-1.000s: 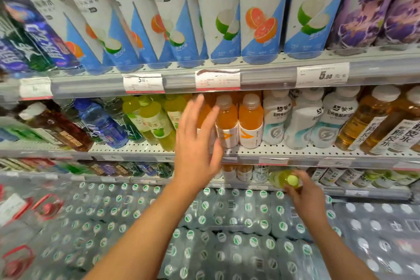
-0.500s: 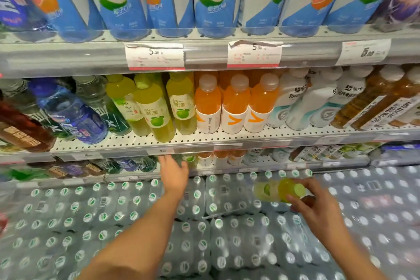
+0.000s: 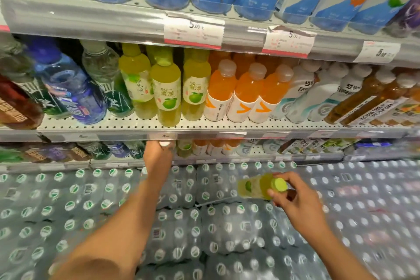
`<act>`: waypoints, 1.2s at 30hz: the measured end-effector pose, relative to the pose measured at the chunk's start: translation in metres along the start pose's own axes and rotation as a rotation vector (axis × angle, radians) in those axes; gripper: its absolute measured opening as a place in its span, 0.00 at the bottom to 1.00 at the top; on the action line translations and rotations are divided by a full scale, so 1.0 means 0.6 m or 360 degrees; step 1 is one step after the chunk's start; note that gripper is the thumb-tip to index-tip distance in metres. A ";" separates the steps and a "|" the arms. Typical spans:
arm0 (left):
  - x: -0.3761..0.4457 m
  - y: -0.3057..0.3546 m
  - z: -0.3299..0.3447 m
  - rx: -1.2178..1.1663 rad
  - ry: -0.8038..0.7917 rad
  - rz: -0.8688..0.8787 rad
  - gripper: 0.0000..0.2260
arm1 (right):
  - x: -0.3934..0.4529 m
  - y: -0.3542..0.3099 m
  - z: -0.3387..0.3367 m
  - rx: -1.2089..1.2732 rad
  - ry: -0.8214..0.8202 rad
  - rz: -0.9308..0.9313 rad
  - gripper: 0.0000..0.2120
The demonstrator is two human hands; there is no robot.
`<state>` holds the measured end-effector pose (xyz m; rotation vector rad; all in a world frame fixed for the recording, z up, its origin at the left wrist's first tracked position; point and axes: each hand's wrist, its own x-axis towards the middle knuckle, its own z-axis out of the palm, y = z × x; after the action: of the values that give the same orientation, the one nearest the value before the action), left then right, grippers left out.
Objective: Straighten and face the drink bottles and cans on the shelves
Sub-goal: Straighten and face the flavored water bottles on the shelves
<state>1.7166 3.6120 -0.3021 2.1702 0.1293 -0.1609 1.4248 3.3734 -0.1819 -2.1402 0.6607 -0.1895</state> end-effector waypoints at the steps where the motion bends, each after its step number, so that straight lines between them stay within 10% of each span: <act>1: -0.021 -0.018 -0.011 -0.0062 0.0055 0.0139 0.08 | 0.003 -0.006 0.011 -0.0003 -0.0001 -0.0015 0.13; 19: -0.236 -0.114 -0.235 -0.0339 0.0461 0.0092 0.19 | 0.165 -0.113 0.395 -0.0214 -0.0182 -0.0350 0.16; 26: -0.240 -0.112 -0.254 -0.0265 0.0442 0.0078 0.19 | 0.237 -0.140 0.466 -0.0641 -0.0064 -0.0417 0.01; 36: -0.237 -0.100 -0.231 -0.0252 0.0365 0.0121 0.18 | 0.280 -0.156 0.500 -0.1034 -0.0116 -0.0093 0.27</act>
<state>1.5762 3.7557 -0.2492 2.0258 0.1832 0.1384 1.7115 3.5418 -0.3094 -2.7727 0.6781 0.0891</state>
